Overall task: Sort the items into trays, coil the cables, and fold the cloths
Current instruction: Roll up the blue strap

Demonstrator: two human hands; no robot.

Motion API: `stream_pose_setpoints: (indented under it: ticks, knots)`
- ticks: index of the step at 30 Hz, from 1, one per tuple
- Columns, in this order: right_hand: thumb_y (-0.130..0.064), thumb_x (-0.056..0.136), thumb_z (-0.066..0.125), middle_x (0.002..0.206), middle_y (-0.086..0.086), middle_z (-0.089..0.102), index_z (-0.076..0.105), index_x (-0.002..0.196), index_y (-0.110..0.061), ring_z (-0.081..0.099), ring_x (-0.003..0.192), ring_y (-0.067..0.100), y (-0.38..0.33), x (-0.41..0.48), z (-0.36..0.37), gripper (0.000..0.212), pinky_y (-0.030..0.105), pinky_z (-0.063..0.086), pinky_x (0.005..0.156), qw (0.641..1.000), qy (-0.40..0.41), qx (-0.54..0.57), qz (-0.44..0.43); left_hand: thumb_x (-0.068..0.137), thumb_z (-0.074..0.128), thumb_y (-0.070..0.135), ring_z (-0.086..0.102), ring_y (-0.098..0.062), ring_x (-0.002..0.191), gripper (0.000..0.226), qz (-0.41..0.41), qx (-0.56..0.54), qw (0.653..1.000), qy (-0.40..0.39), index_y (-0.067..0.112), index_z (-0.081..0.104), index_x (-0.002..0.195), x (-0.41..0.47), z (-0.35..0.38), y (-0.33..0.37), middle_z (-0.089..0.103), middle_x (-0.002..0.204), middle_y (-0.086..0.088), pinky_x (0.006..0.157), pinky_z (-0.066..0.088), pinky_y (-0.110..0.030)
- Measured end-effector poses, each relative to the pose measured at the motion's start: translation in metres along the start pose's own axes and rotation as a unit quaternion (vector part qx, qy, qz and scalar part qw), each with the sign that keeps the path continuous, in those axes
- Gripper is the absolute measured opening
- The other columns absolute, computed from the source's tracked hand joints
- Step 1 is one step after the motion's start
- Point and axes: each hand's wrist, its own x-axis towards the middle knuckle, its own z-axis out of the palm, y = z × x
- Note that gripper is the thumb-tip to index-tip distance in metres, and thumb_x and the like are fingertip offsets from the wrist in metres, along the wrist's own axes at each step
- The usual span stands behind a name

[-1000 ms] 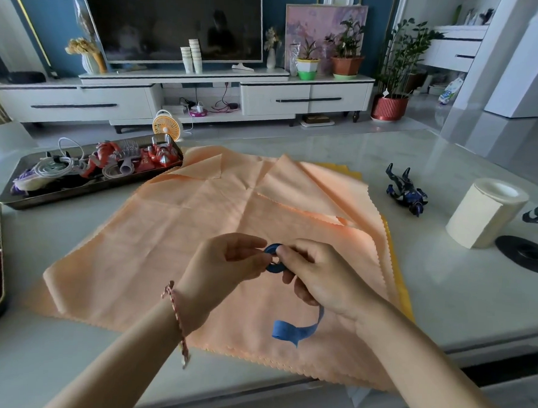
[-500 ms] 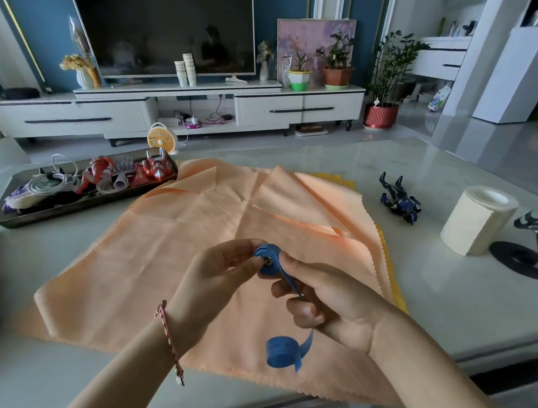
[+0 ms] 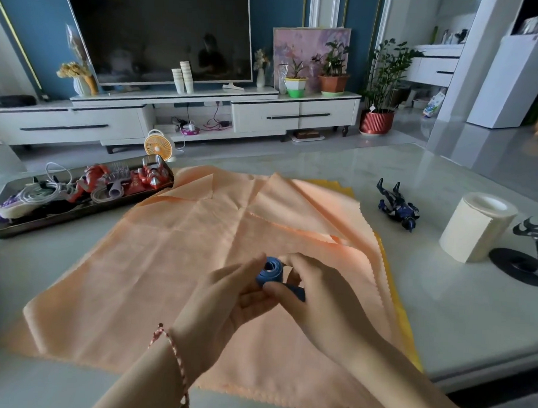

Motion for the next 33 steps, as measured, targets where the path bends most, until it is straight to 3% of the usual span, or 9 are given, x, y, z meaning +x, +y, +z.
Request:
stream_pose_setpoints:
  ticks: [5, 12, 15, 18, 21, 24, 26, 29, 33]
  knots:
    - [-0.046, 0.087, 0.056, 0.067, -0.021, 0.045, 0.053, 0.116, -0.035, 0.048, 0.063, 0.000, 0.000, -0.004, 0.000, 0.031, 0.015, 0.039, 0.060, 0.997, -0.061, -0.035, -0.032, 0.071, 0.065, 0.013, 0.071, -0.025, 0.075, 0.036, -0.031, 0.039, 0.999, -0.011, -0.008, 0.066, 0.100, -0.004, -0.011, -0.003, 0.070, 0.093, -0.026, 0.060, 0.056, -0.024]
    - [-0.034, 0.080, 0.071, 0.063, -0.019, 0.057, 0.060, 0.105, -0.034, 0.051, 0.061, 0.000, -0.001, -0.007, -0.012, 0.027, 0.015, 0.040, 0.060, 0.970, -0.226, 0.094, 0.018, 0.063, 0.071, 0.015, 0.070, -0.026, 0.067, 0.061, -0.132, 0.179, 0.971, -0.088, 0.006, 0.050, 0.119, -0.012, -0.023, 0.013, 0.070, 0.088, -0.024, 0.058, 0.056, -0.027]
    - [-0.042, 0.078, 0.071, 0.059, -0.015, 0.057, 0.058, 0.101, -0.036, 0.052, 0.056, 0.001, -0.001, -0.007, -0.014, 0.028, 0.016, 0.040, 0.056, 0.983, -0.171, 0.068, 0.026, 0.063, 0.072, 0.025, 0.070, -0.024, 0.070, 0.059, -0.096, 0.171, 0.978, -0.075, 0.005, 0.057, 0.116, -0.012, -0.020, 0.012, 0.071, 0.090, -0.022, 0.060, 0.056, -0.026]
    - [-0.049, 0.080, 0.064, 0.064, -0.015, 0.054, 0.048, 0.098, -0.031, 0.053, 0.057, 0.004, -0.001, -0.007, -0.013, 0.030, 0.017, 0.040, 0.050, 0.996, -0.080, -0.039, -0.006, 0.065, 0.070, 0.028, 0.071, -0.023, 0.074, 0.046, -0.071, 0.091, 0.992, -0.055, 0.004, 0.067, 0.105, -0.012, -0.006, 0.001, 0.071, 0.095, -0.019, 0.062, 0.056, -0.026]
    - [-0.051, 0.084, 0.055, 0.070, -0.013, 0.054, 0.039, 0.097, -0.028, 0.056, 0.060, 0.008, 0.000, -0.008, -0.009, 0.030, 0.025, 0.047, 0.054, 0.991, -0.034, -0.121, -0.054, 0.064, 0.070, 0.023, 0.070, -0.024, 0.078, 0.052, -0.044, 0.084, 0.995, -0.036, 0.000, 0.062, 0.110, -0.012, 0.003, -0.007, 0.072, 0.094, -0.019, 0.064, 0.056, -0.025]
    - [-0.053, 0.079, 0.062, 0.064, -0.018, 0.055, 0.047, 0.098, -0.034, 0.054, 0.059, 0.003, -0.002, -0.007, -0.012, 0.032, 0.017, 0.041, 0.051, 0.995, -0.091, -0.041, -0.016, 0.061, 0.071, 0.019, 0.069, -0.021, 0.066, 0.056, -0.066, 0.141, 0.987, -0.037, 0.003, 0.057, 0.112, -0.013, -0.001, 0.005, 0.072, 0.084, -0.018, 0.057, 0.056, -0.026]
    - [-0.046, 0.073, 0.073, 0.063, -0.023, 0.058, 0.056, 0.099, -0.035, 0.054, 0.057, -0.001, 0.000, -0.006, -0.017, 0.033, 0.012, 0.038, 0.048, 0.981, -0.180, 0.069, 0.026, 0.062, 0.070, 0.017, 0.068, -0.020, 0.062, 0.053, -0.122, 0.198, 0.967, -0.105, 0.005, 0.055, 0.111, -0.014, -0.006, 0.018, 0.071, 0.078, -0.017, 0.056, 0.056, -0.025]
    - [-0.036, 0.074, 0.077, 0.064, -0.014, 0.062, 0.061, 0.104, -0.039, 0.055, 0.052, 0.001, -0.002, -0.008, -0.023, 0.034, 0.014, 0.043, 0.043, 0.944, -0.279, 0.166, 0.057, 0.067, 0.067, 0.017, 0.068, -0.017, 0.062, 0.051, -0.176, 0.276, 0.925, -0.194, 0.006, 0.050, 0.113, -0.013, -0.015, 0.033, 0.071, 0.075, -0.013, 0.058, 0.054, -0.021]
    - [-0.032, 0.078, 0.073, 0.065, -0.017, 0.060, 0.063, 0.104, -0.033, 0.056, 0.057, 0.005, -0.003, -0.008, -0.019, 0.028, 0.019, 0.049, 0.050, 0.962, -0.233, 0.135, 0.043, 0.063, 0.069, 0.030, 0.066, -0.014, 0.060, 0.056, -0.137, 0.294, 0.935, -0.142, 0.006, 0.057, 0.112, -0.010, -0.019, 0.031, 0.071, 0.074, -0.008, 0.055, 0.052, -0.020]
